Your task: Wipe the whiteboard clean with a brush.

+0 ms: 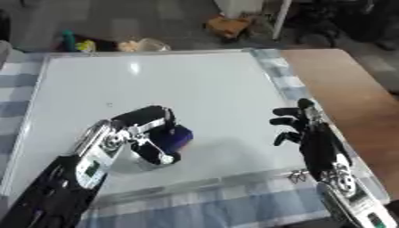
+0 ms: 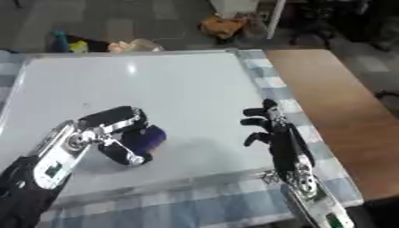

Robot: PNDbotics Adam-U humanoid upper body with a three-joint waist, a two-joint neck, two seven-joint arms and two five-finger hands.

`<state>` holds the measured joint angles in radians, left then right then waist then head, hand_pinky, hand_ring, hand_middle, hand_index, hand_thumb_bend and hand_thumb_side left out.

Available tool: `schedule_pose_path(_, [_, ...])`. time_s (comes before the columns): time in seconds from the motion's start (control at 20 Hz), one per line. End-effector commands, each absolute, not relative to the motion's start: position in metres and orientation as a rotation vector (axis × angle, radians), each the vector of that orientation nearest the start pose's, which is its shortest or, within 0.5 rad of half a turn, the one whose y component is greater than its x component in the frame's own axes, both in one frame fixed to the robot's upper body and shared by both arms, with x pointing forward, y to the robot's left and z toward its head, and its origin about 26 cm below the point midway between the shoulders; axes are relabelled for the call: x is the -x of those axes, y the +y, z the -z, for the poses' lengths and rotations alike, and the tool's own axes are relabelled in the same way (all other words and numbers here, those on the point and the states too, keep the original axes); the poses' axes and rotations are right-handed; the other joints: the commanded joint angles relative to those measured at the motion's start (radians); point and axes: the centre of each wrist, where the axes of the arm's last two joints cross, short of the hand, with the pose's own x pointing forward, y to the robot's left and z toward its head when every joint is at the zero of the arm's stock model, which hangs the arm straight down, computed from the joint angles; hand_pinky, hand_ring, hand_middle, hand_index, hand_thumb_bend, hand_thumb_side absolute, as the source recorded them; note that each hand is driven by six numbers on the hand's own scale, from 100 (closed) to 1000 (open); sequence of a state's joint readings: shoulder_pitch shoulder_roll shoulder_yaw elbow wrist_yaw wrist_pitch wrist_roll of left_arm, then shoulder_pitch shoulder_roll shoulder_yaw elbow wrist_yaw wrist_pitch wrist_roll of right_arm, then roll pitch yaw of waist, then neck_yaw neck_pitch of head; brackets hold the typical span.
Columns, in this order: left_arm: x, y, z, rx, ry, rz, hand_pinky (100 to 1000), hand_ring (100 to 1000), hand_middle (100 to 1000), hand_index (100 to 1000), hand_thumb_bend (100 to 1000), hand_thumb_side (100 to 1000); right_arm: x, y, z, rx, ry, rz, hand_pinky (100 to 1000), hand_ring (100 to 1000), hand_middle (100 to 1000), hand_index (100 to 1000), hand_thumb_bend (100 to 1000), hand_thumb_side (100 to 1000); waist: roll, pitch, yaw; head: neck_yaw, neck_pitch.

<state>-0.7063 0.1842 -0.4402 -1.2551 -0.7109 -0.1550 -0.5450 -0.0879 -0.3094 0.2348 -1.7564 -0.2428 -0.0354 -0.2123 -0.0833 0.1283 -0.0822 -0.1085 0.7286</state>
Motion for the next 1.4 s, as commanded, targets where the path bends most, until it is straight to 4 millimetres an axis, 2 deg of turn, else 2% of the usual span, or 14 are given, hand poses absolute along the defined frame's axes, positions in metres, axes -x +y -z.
schedule_pose_path(0.05, [-0.405, 0.113, -0.123, -0.237, -1.575, 1.801, 327, 327, 289, 100, 398, 100, -0.287, -0.238, -0.068, -0.055, -1.831, -0.108, 381, 690, 695, 657, 100, 1000, 0.000, -0.012, 0.000, -0.003, 0.001])
schedule_pose_path(0.35, [-0.409, 0.123, -0.134, -0.260, -1.573, 1.844, 326, 328, 289, 100, 405, 100, -0.287, -0.238, -0.068, -0.056, -1.828, -0.112, 381, 690, 695, 657, 100, 1000, 0.003, -0.014, -0.001, -0.003, 0.000])
schedule_pose_path(0.6, [-0.413, 0.140, -0.149, -0.322, -1.574, 1.868, 324, 327, 288, 100, 412, 100, -0.288, -0.238, -0.067, -0.052, -1.827, -0.113, 381, 690, 695, 657, 100, 1000, 0.010, -0.017, 0.000, -0.008, -0.001])
schedule_pose_path(0.8, [-0.414, 0.147, -0.151, -0.341, -1.566, 1.867, 336, 338, 299, 100, 439, 100, -0.288, -0.239, -0.067, -0.051, -1.827, -0.114, 381, 690, 695, 657, 100, 1000, 0.011, -0.017, 0.000, -0.010, -0.001])
schedule_pose_path(0.95, [-0.414, 0.146, -0.150, -0.320, -1.563, 1.873, 438, 441, 378, 100, 508, 100, -0.288, -0.239, -0.067, -0.052, -1.828, -0.114, 381, 690, 695, 657, 100, 1000, 0.010, -0.017, -0.002, -0.010, -0.001])
schedule_pose_path(1.1, [-0.413, 0.142, -0.153, -0.266, -1.568, 1.902, 547, 546, 495, 100, 513, 100, -0.288, -0.238, -0.066, -0.054, -1.826, -0.114, 381, 690, 695, 657, 100, 1000, 0.009, -0.017, -0.005, -0.008, 0.000])
schedule_pose_path(1.4, [-0.413, 0.133, -0.181, -0.210, -1.610, 1.966, 574, 572, 525, 100, 512, 100, -0.288, -0.238, -0.066, -0.057, -1.825, -0.116, 381, 690, 696, 657, 100, 1000, 0.011, -0.019, -0.012, -0.006, 0.001])
